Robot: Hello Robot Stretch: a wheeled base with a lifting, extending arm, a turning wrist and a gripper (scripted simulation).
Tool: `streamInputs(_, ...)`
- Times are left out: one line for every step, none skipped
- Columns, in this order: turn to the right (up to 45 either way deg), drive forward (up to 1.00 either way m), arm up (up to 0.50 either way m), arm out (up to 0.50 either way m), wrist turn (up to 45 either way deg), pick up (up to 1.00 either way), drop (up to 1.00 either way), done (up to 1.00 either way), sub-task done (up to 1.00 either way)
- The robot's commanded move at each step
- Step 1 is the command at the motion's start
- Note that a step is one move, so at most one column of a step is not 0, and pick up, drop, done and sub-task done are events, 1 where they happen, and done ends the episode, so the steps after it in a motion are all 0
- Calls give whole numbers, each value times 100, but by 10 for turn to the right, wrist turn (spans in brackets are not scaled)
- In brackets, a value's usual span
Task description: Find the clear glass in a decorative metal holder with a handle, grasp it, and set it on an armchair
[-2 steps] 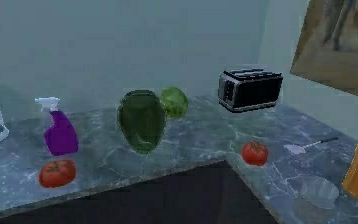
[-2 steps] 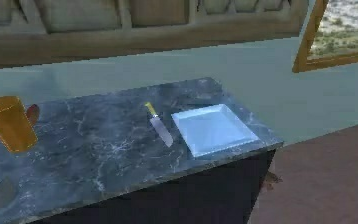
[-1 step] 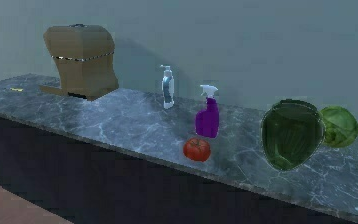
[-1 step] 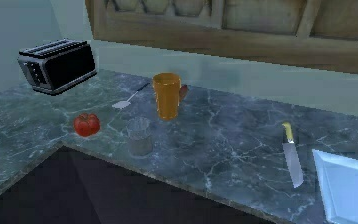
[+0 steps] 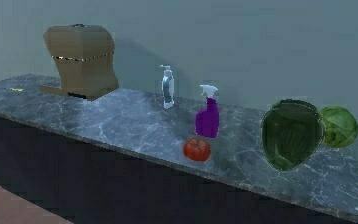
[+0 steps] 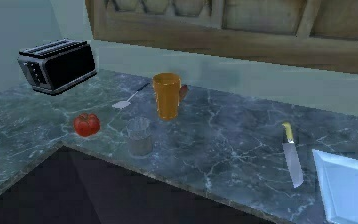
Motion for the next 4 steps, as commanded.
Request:
streamInputs(0,0,38,0,0,0,0,0,0)
streamInputs(0,0,0,18,0,0,0,0,0)
streamInputs(0,0,0,0,450,0,0,0,0)
streamInputs(0,0,0,0,450,0,0,0,0)
